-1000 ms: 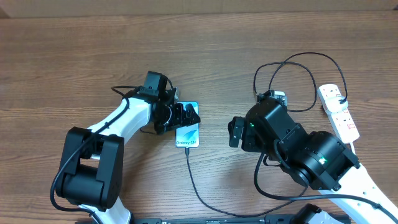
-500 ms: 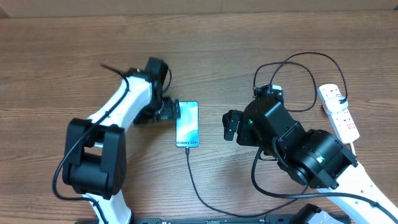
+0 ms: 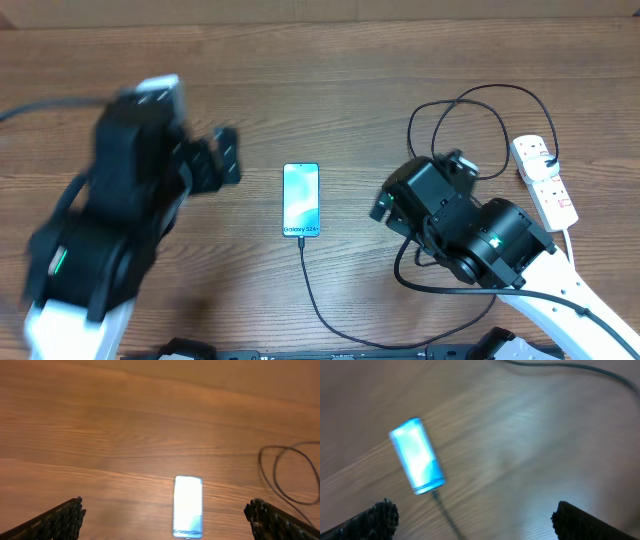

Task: Plug charger to phone and switch on socket
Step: 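Release the phone and withdraw both grippers away from it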

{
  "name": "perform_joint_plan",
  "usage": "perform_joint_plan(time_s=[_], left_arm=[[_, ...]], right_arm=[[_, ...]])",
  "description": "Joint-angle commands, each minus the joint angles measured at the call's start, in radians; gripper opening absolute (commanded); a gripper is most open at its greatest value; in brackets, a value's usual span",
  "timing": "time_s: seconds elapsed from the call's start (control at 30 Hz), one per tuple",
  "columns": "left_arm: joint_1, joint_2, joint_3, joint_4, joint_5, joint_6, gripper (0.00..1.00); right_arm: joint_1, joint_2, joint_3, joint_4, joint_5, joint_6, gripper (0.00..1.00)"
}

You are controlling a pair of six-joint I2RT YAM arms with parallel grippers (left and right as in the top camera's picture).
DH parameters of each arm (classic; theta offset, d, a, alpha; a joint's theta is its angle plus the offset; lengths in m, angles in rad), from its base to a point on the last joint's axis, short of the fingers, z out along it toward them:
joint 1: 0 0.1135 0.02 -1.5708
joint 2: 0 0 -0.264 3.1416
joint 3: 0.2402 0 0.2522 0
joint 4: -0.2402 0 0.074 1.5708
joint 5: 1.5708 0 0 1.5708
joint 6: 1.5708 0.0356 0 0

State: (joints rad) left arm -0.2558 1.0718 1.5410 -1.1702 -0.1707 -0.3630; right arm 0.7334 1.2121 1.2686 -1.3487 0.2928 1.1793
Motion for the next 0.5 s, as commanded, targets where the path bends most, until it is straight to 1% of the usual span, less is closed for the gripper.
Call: perform_joint_plan(time_s=[0.0, 0.1, 0.2, 0.23, 0.33, 0.47], left_arm=[[-0.005, -0.1, -0.044, -0.04, -0.137, 0.021, 1.0], [-0.006, -0.178, -0.048, -0.089, -0.252, -0.002, 1.0], [-0.006, -0.216, -0.048, -0.114, -0.393, -0.008, 1.0], [-0.006, -0.221, -0.048, -0.127, -0.419, -0.008, 1.0], [-0.006, -0.22, -0.048, -0.169, -0.416, -0.008, 0.99], [-0.006, -0.218, -0.048, -0.217, -0.386, -0.008, 1.0]], right_arm=[[-0.006, -0.006, -0.001, -0.099, 0.128, 0.285, 1.0], [-0.019, -0.006, -0.007, -0.22, 0.186, 0.42, 1.0], [-0.045, -0.006, -0.016, -0.295, 0.22, 0.474, 1.0], [-0.056, -0.006, -0.022, -0.312, 0.223, 0.478, 1.0], [-0.106, -0.006, -0.047, -0.344, 0.222, 0.478, 1.0], [-0.24, -0.011, -0.082, -0.345, 0.223, 0.474, 1.0]])
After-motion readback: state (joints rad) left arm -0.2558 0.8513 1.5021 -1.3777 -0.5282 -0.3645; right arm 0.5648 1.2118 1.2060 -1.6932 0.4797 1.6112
